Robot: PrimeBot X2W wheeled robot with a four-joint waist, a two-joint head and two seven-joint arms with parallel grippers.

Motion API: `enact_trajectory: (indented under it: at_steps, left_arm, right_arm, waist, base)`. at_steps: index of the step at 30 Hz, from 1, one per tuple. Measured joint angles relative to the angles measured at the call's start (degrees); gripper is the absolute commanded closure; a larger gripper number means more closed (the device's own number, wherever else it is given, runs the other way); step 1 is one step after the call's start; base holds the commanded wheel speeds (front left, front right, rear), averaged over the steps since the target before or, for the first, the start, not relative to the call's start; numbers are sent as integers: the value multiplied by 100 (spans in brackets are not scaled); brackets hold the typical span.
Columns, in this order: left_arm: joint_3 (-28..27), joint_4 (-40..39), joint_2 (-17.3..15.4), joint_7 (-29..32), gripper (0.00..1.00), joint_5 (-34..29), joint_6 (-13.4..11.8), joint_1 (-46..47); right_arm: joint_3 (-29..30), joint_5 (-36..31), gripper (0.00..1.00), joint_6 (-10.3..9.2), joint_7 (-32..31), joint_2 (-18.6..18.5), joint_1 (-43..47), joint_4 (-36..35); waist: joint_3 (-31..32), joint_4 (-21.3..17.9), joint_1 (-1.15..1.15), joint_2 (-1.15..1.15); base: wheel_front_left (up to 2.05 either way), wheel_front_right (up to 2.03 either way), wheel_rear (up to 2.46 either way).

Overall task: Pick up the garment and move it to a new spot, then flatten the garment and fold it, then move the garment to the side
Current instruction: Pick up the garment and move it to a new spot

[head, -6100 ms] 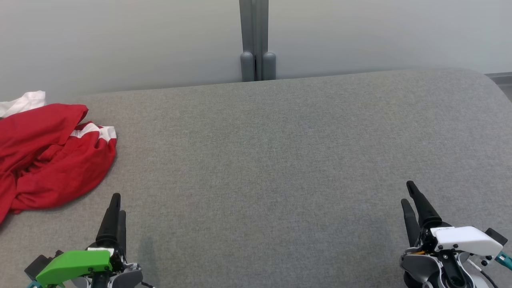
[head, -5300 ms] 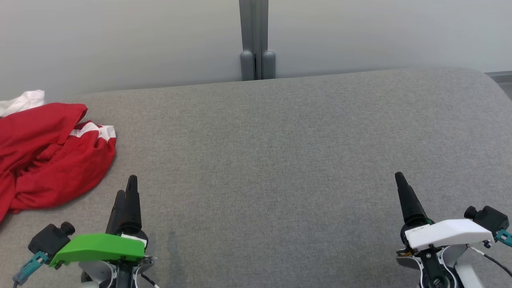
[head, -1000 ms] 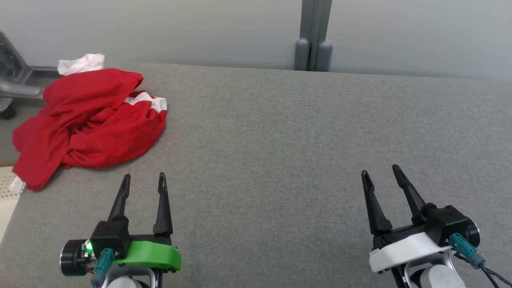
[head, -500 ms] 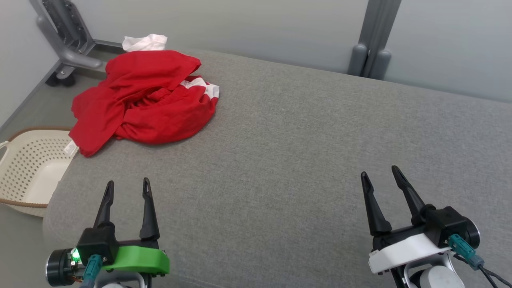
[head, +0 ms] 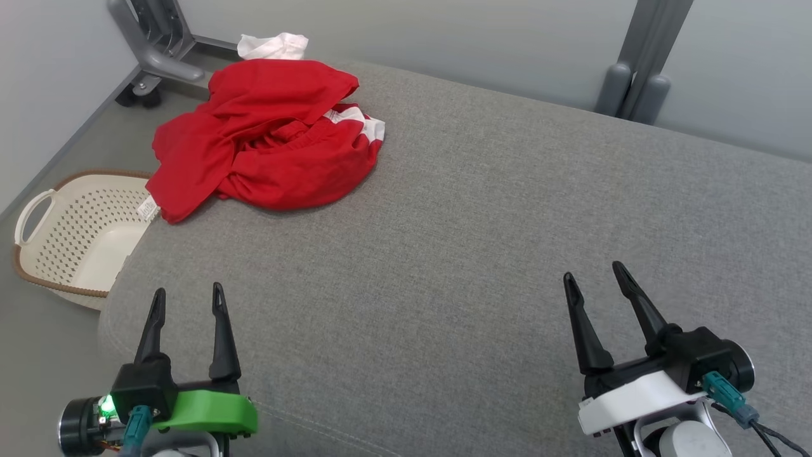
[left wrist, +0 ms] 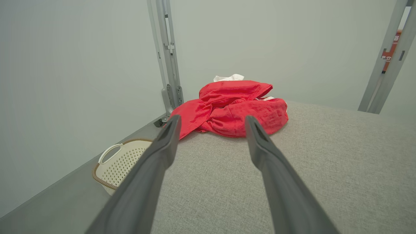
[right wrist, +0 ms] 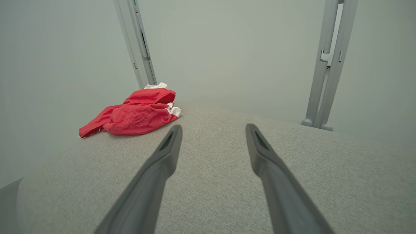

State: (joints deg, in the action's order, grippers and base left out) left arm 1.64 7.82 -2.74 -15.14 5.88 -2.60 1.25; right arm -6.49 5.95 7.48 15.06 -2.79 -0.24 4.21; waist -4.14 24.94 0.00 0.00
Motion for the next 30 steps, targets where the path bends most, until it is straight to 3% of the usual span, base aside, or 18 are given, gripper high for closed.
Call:
enact_trajectory:
  at_steps: [7,12,22,30]
  left_arm:
    - [-258,231,-92,-2,0,-162,96,942]
    - [-280,1194,-327,14,0,-186,319,2274]
    - [-592,3404,-1026,1365,0,260,617,5434]
    - [-915,4989,-1586,2284,0,627,602,6762]
  right_arm:
    - [19,-242,0,0,0,-110,-207,-66]
    - [52,-322,0,0,0,-460,-459,-179]
    - [305,-409,0,1,0,-954,-769,-478]
    - [360,-456,0,1,1,-1091,-936,-828]
  waist:
    - [-359,-99,0,0]
    - [-809,-188,0,0]
    - [-1996,-453,1,0]
    - [-2861,-772,1,0]
  base:
    - [0,0,0]
    - [0,0,0]
    - [0,0,0]
    - [0,0,0]
